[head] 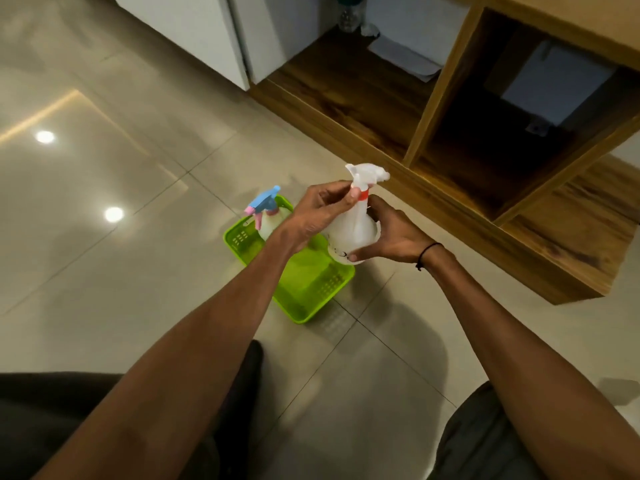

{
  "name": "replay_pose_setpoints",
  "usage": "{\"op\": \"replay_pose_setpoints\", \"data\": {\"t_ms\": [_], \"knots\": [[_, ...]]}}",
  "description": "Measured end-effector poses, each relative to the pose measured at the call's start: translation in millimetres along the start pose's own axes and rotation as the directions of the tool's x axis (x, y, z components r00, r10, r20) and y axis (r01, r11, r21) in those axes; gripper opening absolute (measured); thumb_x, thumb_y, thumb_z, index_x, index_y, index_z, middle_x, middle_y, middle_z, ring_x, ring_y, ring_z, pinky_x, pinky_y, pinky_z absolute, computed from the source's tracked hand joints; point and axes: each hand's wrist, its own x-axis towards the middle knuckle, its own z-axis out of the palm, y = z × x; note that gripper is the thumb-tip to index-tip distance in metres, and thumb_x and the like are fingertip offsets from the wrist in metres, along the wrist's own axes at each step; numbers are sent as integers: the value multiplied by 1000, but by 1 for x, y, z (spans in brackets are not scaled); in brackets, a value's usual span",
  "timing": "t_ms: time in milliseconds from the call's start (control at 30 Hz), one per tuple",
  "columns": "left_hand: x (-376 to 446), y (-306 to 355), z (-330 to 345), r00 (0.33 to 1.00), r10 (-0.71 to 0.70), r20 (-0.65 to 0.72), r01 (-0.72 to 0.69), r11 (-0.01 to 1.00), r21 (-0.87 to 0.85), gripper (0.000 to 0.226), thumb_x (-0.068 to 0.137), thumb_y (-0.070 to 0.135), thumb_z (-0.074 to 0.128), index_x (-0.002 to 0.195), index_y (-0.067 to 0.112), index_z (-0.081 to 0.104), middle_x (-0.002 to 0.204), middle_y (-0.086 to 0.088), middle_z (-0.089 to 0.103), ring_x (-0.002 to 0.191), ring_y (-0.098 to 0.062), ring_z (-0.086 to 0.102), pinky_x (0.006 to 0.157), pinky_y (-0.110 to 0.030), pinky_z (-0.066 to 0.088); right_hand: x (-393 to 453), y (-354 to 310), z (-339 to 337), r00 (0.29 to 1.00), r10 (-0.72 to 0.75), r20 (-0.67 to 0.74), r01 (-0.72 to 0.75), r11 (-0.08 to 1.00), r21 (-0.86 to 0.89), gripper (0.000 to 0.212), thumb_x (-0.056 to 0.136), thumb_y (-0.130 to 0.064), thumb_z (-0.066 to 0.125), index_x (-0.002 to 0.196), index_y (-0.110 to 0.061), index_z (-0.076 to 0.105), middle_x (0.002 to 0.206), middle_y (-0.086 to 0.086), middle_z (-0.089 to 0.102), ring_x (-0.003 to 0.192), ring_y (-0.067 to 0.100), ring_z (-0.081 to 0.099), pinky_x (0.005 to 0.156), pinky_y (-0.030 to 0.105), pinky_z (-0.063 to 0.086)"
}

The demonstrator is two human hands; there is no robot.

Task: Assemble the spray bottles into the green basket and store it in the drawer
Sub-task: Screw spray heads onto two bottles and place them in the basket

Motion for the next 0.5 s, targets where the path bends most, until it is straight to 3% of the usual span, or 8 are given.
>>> {"op": "replay_pose_setpoints", "data": {"t_ms": [133, 333, 400, 500], "knots": [[-29, -1, -29, 996, -63, -64, 61, 998, -35, 34, 103, 27, 67, 128, 5, 75, 124, -14, 77, 126, -32, 68, 107, -45, 56, 14, -24, 27, 994, -97, 52, 99, 995, -31, 104, 58, -41, 99, 145, -32, 42, 132, -12, 60, 110, 3, 59, 84, 23, 50], [-61, -22, -67, 983, -93, -156, 102, 993, 55, 22, 94, 32, 78, 111, 18, 83, 108, 2, 81, 110, -11, 72, 100, -32, 54, 30, -43, 65, 977, -153, 150, 181, 964, -194, 105, 57, -42, 98, 147, -28, 45, 138, -2, 64, 121, 22, 62, 97, 44, 55], [-69, -32, -78, 982, -58, -179, 81, 989, 124, 21, 87, 32, 86, 107, 27, 84, 110, 2, 81, 113, -12, 71, 100, -27, 54, 35, -47, 76, 969, -167, 180, 212, 940, -266, 103, 56, -48, 96, 146, -32, 48, 140, -3, 65, 125, 25, 62, 99, 45, 54], [-82, -51, -95, 982, -7, -188, 56, 965, 255, 31, 77, 28, 94, 105, 29, 83, 107, 13, 80, 109, 2, 69, 90, -16, 52, 41, -48, 94, 970, -158, 186, 211, 924, -320, 107, 57, -46, 94, 150, -31, 43, 138, 1, 64, 120, 28, 63, 95, 43, 54]]}}
